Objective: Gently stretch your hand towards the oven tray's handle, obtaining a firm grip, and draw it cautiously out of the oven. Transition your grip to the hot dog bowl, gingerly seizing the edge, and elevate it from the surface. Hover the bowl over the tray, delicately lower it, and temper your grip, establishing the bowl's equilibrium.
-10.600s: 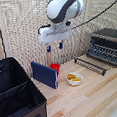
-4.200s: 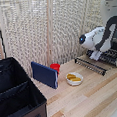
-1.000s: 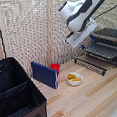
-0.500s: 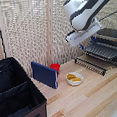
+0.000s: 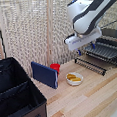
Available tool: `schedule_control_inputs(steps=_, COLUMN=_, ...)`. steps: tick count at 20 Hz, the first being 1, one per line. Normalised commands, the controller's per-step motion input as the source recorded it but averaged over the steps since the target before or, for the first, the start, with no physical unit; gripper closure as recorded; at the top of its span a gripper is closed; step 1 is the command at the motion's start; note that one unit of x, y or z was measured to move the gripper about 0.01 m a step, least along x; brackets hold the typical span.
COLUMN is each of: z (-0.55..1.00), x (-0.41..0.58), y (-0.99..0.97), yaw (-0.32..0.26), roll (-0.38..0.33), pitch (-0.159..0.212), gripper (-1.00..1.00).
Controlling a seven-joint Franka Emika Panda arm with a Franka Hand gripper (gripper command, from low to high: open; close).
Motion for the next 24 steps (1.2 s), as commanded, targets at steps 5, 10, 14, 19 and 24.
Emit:
schedule_control_inputs(steps=5, z=-0.27, x=0.141, y=-0.04, yaw=0.0, roll=0.065, pitch=0.048, gripper=-1.0)
schedule_control_inputs(steps=10, z=-0.3, x=0.111, y=-0.09, yaw=0.0, roll=0.074, pitch=-0.003, gripper=-1.0)
schedule_control_inputs(steps=14, z=-0.28, x=0.028, y=-0.1, yaw=0.006, roll=0.074, pitch=-0.021, gripper=-1.0)
schedule_control_inputs(steps=19, z=-0.26, x=-0.077, y=-0.25, yaw=0.024, roll=0.03, pitch=-0.009, gripper=-1.0)
schedule_control_inputs(steps=24, z=-0.26, x=-0.082, y=-0.25, yaw=0.022, roll=0.008, pitch=0.0, gripper=-1.0)
